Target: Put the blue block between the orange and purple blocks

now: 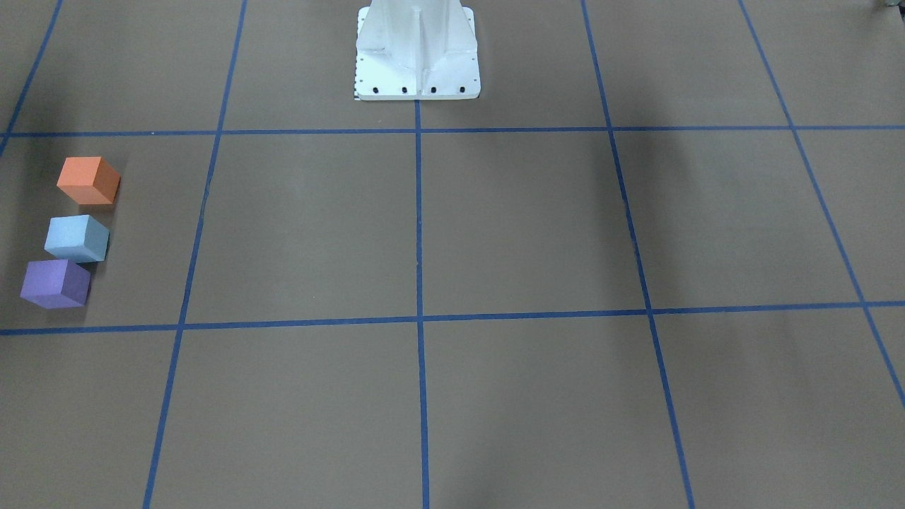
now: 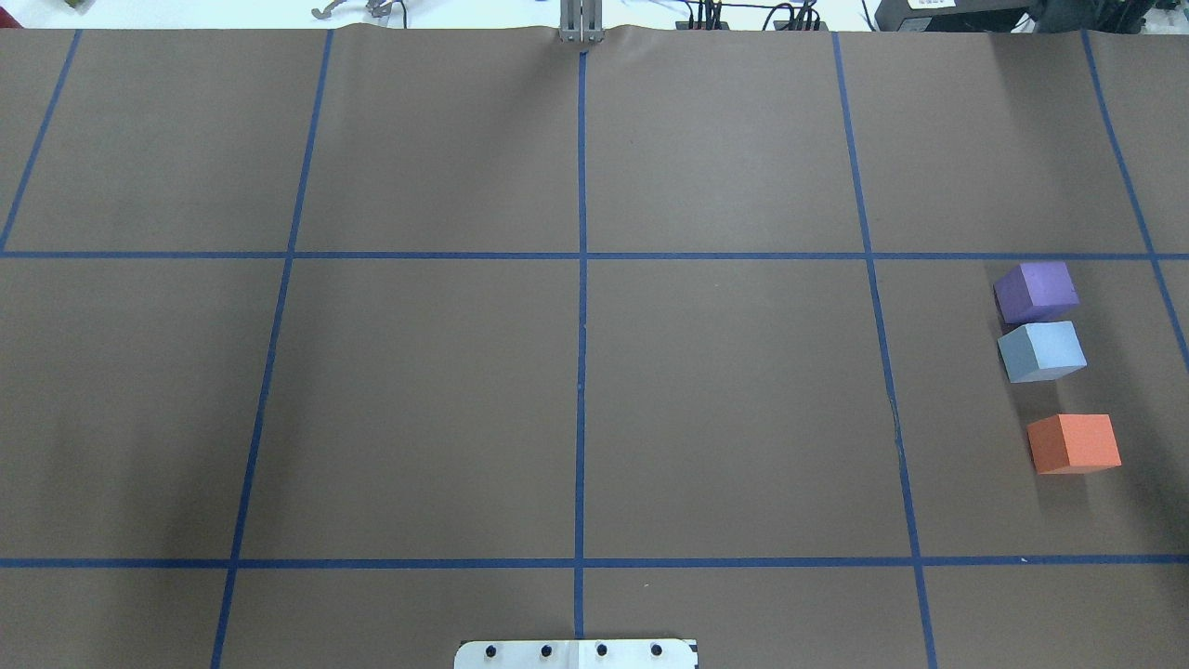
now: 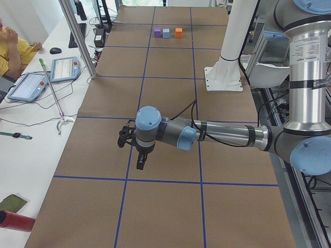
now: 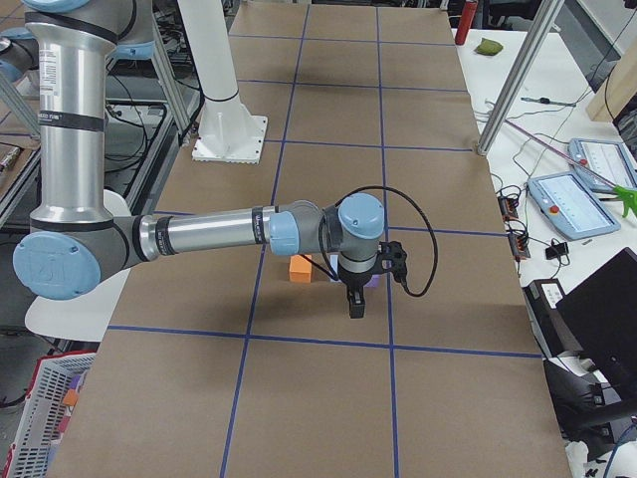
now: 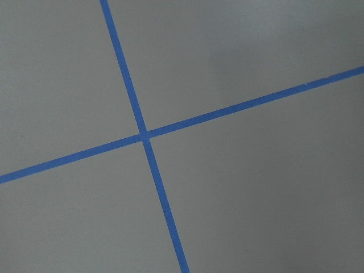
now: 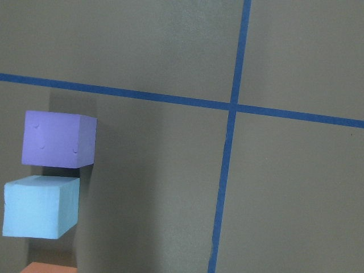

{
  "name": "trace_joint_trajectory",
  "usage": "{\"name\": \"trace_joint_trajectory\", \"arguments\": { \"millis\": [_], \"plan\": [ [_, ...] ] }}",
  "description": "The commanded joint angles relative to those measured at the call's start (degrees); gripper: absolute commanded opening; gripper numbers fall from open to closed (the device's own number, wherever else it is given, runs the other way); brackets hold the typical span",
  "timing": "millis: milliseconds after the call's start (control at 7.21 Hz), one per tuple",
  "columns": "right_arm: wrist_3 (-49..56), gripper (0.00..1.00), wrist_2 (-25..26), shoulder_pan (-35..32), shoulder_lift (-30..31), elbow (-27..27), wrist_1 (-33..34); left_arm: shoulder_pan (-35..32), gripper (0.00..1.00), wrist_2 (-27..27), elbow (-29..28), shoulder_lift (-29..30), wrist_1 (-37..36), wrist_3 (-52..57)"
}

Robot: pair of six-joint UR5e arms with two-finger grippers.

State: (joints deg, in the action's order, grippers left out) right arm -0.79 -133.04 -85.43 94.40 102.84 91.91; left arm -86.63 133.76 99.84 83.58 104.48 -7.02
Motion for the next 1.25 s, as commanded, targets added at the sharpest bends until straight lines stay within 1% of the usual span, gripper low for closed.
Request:
{"name": "trace_joint_trajectory", "arguments": {
  "millis": [0,139,277,555,832,971,1110],
  "plan": [
    [0.0,1.0,0.0,0.0,0.0,0.0,-0.1,0.0,1.0,-4.4,-5.5,-0.9,8.3,-0.1],
    [0.0,1.0,-0.3,0.0,0.0,0.0,-0.1,0.0,1.0,-6.4,-6.5,-0.7,9.6,0.8],
    [0.0,1.0,-0.3,0.0,-0.1,0.0,-0.1,0.1,1.0,-6.9,-7.4,0.1,9.2,0.9],
    [0.0,1.0,-0.1,0.0,-0.2,0.0,-0.1,0.0,1.0,-6.5,-7.3,0.1,8.8,0.1],
    [0.1,1.0,-0.5,0.0,-0.1,-0.4,-0.1,-0.7,1.0,-6.6,-7.0,0.2,7.3,0.7],
    [0.1,1.0,-0.6,0.1,-0.1,-0.2,-0.1,-1.6,1.0,-6.8,-6.4,0.7,4.1,1.1],
    [0.1,1.0,-0.8,0.1,0.1,-0.4,-0.1,-1.9,1.0,-6.5,-6.6,1.2,3.9,2.3]
  ]
}}
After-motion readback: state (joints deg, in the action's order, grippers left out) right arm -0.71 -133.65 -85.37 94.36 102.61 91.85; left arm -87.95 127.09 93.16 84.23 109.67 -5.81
